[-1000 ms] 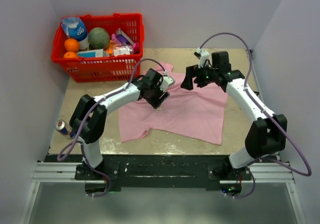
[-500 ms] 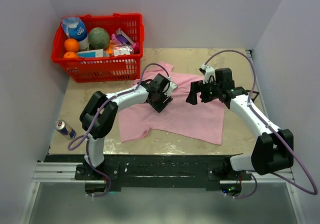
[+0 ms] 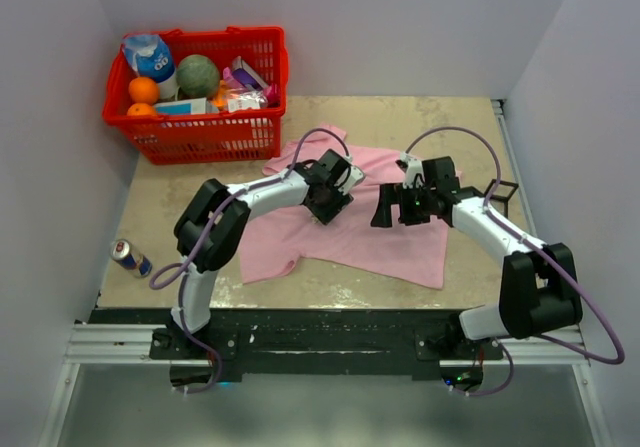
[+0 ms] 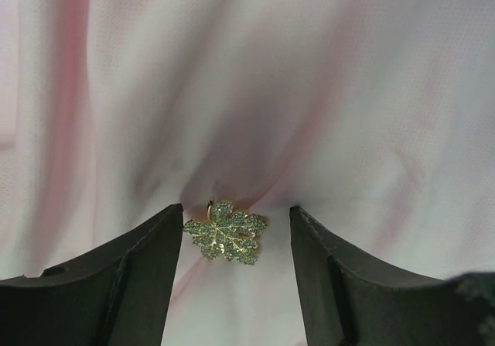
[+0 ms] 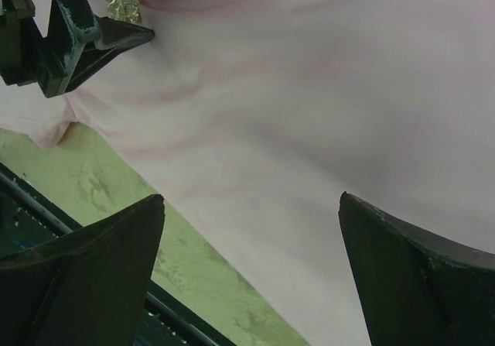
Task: Remove the brooch from the garment
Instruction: Remove the brooch from the clothes.
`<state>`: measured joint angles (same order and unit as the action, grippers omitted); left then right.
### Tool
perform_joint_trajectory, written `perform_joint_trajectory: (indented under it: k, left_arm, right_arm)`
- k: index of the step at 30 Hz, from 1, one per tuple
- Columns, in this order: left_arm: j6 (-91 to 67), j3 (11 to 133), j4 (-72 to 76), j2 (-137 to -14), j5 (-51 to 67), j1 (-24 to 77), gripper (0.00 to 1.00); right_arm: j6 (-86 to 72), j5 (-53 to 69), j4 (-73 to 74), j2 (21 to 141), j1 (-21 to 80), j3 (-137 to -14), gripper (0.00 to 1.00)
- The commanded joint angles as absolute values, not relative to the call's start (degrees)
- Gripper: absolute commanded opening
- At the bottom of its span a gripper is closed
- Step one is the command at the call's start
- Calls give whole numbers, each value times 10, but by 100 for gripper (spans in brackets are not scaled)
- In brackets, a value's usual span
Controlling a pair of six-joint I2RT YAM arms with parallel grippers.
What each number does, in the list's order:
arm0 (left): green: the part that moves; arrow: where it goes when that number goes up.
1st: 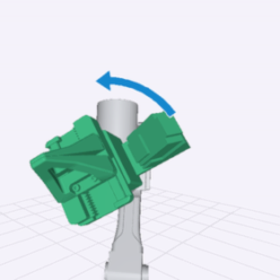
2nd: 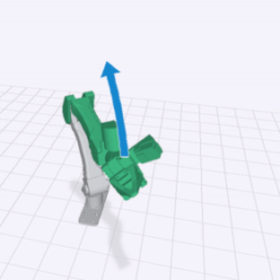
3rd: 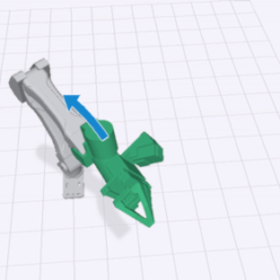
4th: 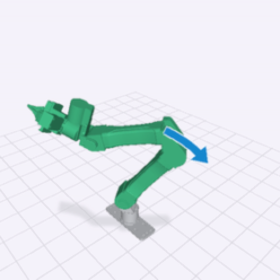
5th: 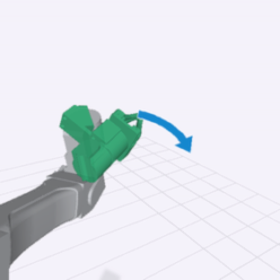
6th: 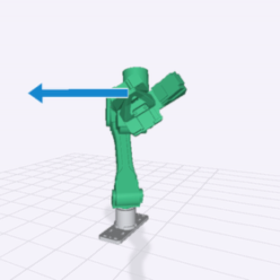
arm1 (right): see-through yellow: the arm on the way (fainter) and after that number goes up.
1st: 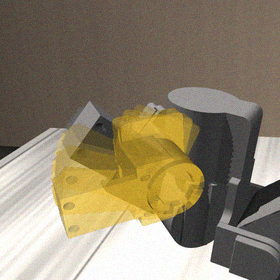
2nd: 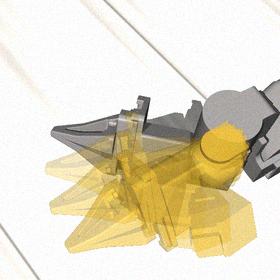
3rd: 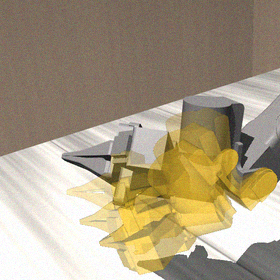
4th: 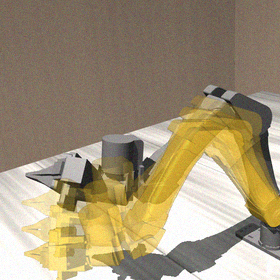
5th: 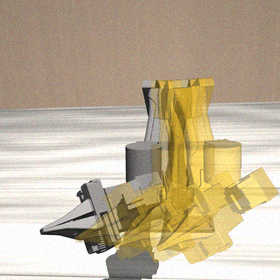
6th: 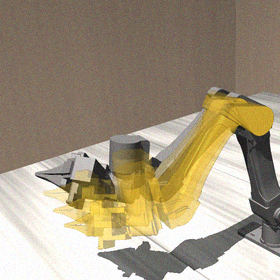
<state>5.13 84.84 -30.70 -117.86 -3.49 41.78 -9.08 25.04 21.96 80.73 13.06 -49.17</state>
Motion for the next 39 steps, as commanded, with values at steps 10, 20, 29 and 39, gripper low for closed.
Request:
perform_joint_trajectory:
  k: [10,20,29,39]
  left_arm:
    - [54,873,-306,-1173,-43,417,56]
    - [73,882,-303,-1176,-57,417,52]
    - [71,875,-316,-1177,-25,417,55]
    - [82,870,-321,-1177,-63,409,54]
  right_arm:
    - [-101,228,185,809,129,-466,99]
    - [-114,200,171,868,127,-461,99]
    - [-117,195,170,889,128,-465,99]
    - [-129,175,165,923,124,-462,99]
